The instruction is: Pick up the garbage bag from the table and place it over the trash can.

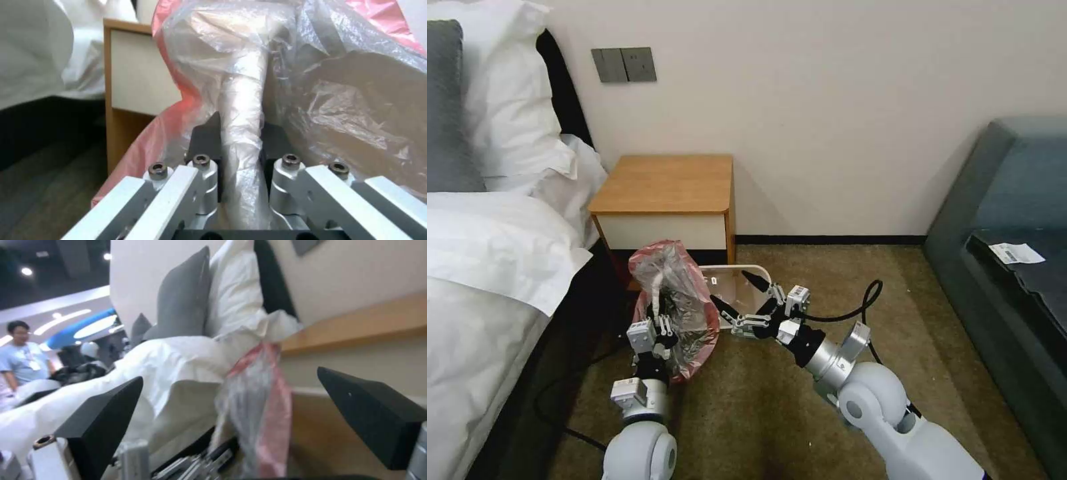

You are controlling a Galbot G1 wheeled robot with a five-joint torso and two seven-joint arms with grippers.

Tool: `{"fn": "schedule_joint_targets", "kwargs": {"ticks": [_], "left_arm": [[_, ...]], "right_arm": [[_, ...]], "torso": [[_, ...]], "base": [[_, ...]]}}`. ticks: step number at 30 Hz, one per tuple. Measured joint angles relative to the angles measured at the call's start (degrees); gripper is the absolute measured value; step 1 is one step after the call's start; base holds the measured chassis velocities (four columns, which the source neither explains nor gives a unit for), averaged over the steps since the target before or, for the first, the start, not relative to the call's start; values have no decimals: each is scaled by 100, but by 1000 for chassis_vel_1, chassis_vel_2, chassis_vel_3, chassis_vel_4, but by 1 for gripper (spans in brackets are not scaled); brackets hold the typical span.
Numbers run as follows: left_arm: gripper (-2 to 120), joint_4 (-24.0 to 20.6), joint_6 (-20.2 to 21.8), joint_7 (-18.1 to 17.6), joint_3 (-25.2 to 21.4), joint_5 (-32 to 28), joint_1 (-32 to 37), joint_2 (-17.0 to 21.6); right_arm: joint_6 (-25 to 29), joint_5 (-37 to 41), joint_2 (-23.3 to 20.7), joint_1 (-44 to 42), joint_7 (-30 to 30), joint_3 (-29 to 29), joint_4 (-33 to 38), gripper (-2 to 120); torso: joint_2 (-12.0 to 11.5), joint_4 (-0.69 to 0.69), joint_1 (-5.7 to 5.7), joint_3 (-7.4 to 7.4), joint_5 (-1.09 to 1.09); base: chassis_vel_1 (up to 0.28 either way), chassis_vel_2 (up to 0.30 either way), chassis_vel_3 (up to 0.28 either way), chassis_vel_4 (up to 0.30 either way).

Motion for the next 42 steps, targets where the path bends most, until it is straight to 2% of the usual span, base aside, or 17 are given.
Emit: {"fn": "schedule_joint_targets", "kwargs": {"ticks": [13,26,28,30,32,34,35,39,42], "left_arm": [[11,-215,-377,167,193,479,368,-117],[11,-217,-522,241,217,475,315,-125],[11,-217,-523,241,207,469,305,-119],[11,-206,-525,240,197,462,297,-122],[11,-197,-527,239,194,459,293,-126],[11,-148,-545,233,169,455,271,-130],[11,-148,-545,233,169,455,271,-130],[11,-138,-559,230,182,453,287,-130],[11,-138,-566,230,187,453,295,-130]], "right_arm": [[-151,482,-59,501,269,-544,-337,100],[-141,404,-39,681,284,-741,-818,100],[-129,392,-17,701,270,-764,-824,96],[-111,375,0,721,264,-782,-824,85],[-107,369,0,721,264,-783,-823,81],[-96,336,11,718,265,-783,-819,70],[-96,336,11,718,265,-783,-819,70],[-74,252,53,694,274,-780,-820,52],[-68,212,67,688,281,-780,-820,45]], "torso": [[0,0,0,0,0],[1,0,0,0,0],[1,0,-1,0,-1],[1,0,-1,0,0],[1,0,-1,0,-1],[1,0,-1,0,-1],[1,0,-1,0,-1],[1,0,-1,0,-1],[1,0,-1,0,-1]], "base": [[0,0,0,0],[0,0,0,0],[0,0,0,0],[0,0,0,0],[0,0,0,0],[0,0,0,0],[0,0,0,0],[0,0,0,0],[0,0,0,0]]}}
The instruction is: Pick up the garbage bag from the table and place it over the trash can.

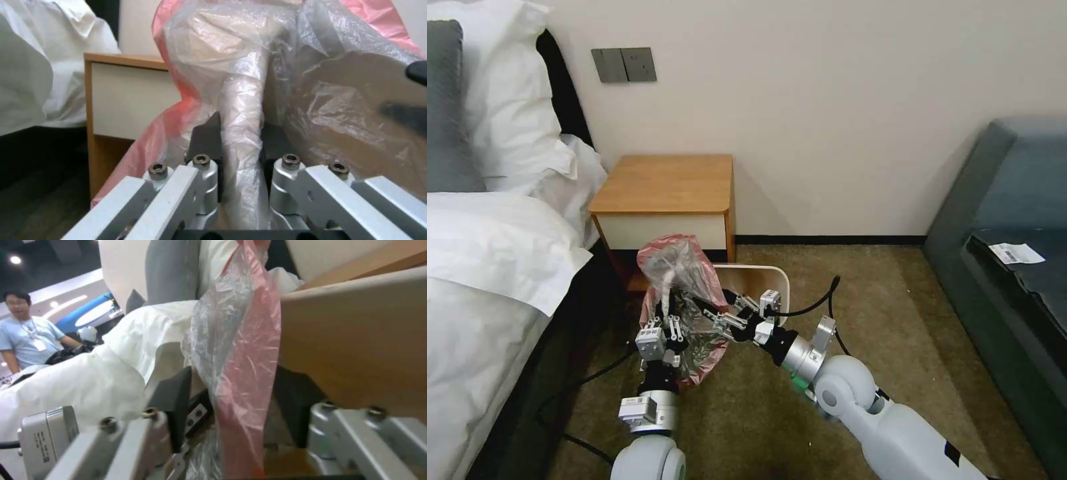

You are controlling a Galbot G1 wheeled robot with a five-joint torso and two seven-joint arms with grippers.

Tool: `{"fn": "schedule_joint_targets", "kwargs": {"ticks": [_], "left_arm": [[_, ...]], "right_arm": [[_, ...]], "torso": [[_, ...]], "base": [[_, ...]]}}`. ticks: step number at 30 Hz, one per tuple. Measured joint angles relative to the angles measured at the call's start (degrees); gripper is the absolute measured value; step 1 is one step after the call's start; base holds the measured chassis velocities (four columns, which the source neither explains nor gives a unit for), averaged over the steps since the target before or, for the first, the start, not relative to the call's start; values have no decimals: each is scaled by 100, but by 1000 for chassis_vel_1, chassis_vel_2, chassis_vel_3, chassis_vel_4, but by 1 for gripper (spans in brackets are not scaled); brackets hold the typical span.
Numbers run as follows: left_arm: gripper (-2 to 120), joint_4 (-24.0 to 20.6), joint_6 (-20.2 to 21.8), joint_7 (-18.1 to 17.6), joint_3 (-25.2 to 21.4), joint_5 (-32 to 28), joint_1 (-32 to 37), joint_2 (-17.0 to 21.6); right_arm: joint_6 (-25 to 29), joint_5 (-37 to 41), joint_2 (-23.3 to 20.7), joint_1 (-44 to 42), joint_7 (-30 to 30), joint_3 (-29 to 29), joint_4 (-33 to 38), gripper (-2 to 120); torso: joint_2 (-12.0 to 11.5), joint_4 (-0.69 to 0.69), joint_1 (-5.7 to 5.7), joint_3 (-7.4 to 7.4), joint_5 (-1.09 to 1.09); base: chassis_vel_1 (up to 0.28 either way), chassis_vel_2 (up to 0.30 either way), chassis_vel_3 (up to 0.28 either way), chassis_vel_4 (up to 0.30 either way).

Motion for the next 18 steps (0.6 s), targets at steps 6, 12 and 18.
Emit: {"fn": "schedule_joint_targets", "kwargs": {"ticks": [6,12,18], "left_arm": [[11,4,-39,1,-35,-17,11,12],[11,11,-42,1,-52,-22,21,13],[11,15,-74,1,-38,-15,71,16]], "right_arm": [[28,-96,18,-37,2,13,10,24],[46,-177,53,-34,2,20,23,0],[66,-204,80,-28,11,61,22,0]], "torso": [[0,0,0,0,0],[0,0,0,0,0],[0,0,0,0,0]], "base": [[0,0,0,0],[0,0,0,0],[0,0,0,0]]}}
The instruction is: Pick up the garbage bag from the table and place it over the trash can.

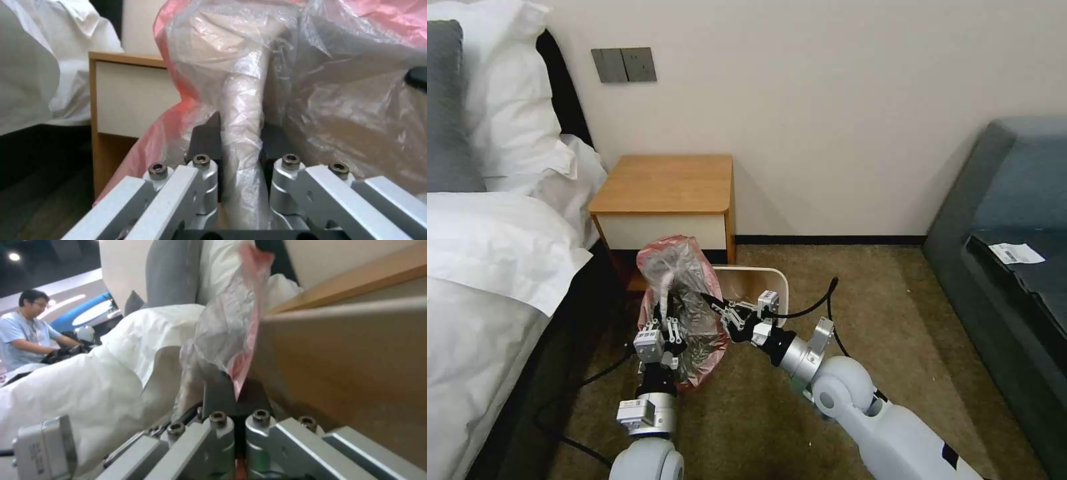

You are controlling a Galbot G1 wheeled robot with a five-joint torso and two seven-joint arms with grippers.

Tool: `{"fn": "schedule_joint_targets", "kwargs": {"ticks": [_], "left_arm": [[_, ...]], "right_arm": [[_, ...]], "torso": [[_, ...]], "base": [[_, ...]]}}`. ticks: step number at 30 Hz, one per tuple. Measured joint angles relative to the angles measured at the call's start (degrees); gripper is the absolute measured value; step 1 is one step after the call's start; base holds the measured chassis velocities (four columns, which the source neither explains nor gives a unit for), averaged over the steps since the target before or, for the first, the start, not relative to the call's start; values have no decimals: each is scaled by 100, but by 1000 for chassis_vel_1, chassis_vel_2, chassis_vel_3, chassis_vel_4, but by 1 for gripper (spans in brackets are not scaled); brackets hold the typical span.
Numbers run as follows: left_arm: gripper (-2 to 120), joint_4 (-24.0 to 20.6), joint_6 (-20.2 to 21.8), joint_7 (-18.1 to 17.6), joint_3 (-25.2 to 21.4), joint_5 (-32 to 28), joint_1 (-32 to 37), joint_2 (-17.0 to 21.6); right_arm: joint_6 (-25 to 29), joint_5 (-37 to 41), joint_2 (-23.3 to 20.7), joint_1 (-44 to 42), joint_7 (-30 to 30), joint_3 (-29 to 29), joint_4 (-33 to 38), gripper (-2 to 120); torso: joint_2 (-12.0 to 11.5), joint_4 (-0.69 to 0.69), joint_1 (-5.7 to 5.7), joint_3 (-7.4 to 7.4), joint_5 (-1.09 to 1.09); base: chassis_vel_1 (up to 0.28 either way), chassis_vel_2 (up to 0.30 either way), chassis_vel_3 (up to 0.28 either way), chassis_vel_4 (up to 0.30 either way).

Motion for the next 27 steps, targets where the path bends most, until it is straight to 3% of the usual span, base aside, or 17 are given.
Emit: {"fn": "schedule_joint_targets", "kwargs": {"ticks": [27], "left_arm": [[11,-40,-261,54,-294,-136,198,149]], "right_arm": [[154,-20,-320,-283,-80,772,362,0]], "torso": [[0,0,0,0,0]], "base": [[0,0,0,0]]}}
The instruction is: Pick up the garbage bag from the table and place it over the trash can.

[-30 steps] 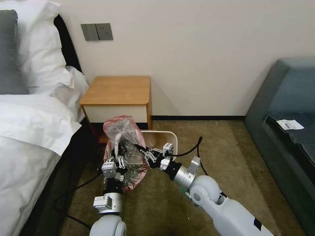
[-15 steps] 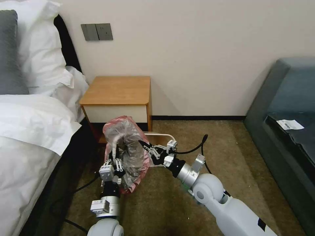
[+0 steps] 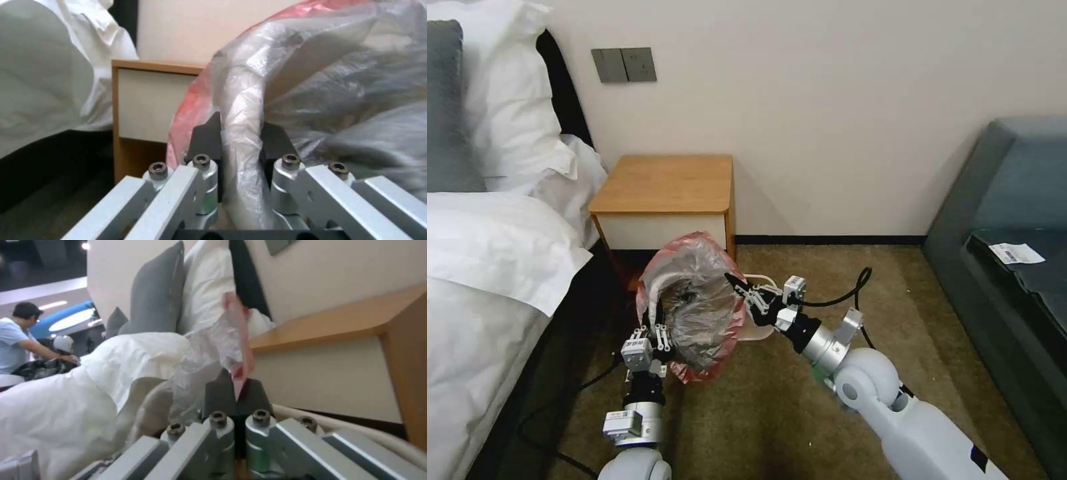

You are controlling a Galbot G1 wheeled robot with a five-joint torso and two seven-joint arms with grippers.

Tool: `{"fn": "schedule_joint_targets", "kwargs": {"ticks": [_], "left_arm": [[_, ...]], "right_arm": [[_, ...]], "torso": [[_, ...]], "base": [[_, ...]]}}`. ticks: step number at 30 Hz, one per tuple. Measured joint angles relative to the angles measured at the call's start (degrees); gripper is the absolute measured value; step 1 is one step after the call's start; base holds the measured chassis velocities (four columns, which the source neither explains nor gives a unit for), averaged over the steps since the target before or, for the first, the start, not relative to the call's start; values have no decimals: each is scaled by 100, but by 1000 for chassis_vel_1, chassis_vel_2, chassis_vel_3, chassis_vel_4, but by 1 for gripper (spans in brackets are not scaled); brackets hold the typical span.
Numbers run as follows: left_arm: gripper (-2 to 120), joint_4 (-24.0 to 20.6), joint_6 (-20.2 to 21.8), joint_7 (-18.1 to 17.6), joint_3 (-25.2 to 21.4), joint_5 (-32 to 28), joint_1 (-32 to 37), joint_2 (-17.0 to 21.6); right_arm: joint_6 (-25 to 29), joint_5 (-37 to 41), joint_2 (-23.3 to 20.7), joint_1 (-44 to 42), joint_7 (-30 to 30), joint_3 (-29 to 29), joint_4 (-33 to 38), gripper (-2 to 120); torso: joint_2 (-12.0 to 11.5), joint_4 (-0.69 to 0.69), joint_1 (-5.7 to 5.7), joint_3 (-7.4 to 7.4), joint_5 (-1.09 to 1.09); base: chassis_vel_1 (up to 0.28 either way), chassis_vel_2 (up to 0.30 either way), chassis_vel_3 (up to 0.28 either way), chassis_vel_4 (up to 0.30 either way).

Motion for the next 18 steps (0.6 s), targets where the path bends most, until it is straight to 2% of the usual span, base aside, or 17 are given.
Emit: {"fn": "schedule_joint_targets", "kwargs": {"ticks": [18], "left_arm": [[11,-211,39,37,-288,-412,-13,91]], "right_arm": [[240,-28,-233,-344,-63,456,141,0]], "torso": [[0,0,0,0,0]], "base": [[0,0,0,0]]}}
